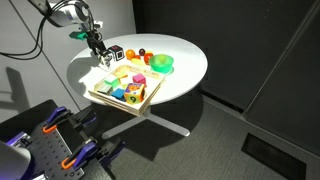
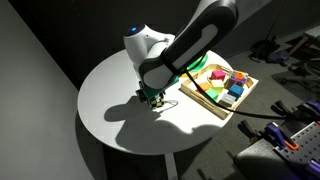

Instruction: Put the block on the wooden tray

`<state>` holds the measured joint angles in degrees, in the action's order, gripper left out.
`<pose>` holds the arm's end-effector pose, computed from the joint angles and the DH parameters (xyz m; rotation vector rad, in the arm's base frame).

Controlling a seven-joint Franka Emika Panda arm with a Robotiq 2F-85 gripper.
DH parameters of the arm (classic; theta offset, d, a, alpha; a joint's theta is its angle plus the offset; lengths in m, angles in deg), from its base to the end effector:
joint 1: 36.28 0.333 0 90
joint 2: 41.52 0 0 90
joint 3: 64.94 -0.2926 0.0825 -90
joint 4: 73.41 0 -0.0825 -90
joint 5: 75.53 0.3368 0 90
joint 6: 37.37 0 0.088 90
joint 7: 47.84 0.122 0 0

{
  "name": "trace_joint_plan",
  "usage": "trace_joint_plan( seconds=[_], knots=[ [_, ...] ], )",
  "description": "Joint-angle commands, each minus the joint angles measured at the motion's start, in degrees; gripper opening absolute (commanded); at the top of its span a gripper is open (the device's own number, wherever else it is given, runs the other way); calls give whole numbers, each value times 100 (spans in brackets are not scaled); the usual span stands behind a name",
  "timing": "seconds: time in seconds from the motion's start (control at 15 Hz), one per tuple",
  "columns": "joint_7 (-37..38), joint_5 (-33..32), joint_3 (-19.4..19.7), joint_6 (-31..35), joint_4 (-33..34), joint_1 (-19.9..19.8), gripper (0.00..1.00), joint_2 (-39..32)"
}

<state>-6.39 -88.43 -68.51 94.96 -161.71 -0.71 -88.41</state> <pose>0.5105 0.3998 0.1667 3.0185 0.1463 0.0609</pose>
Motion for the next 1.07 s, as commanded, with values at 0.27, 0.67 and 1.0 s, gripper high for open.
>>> trace_joint_plan(
  seconds=[0.27, 0.67, 1.0],
  knots=[
    [56, 78, 107, -356, 424, 78, 100, -274],
    [28, 38, 123, -499, 544, 92, 51, -322],
    [-143, 86, 38, -679, 468, 32, 19, -137]
  ],
)
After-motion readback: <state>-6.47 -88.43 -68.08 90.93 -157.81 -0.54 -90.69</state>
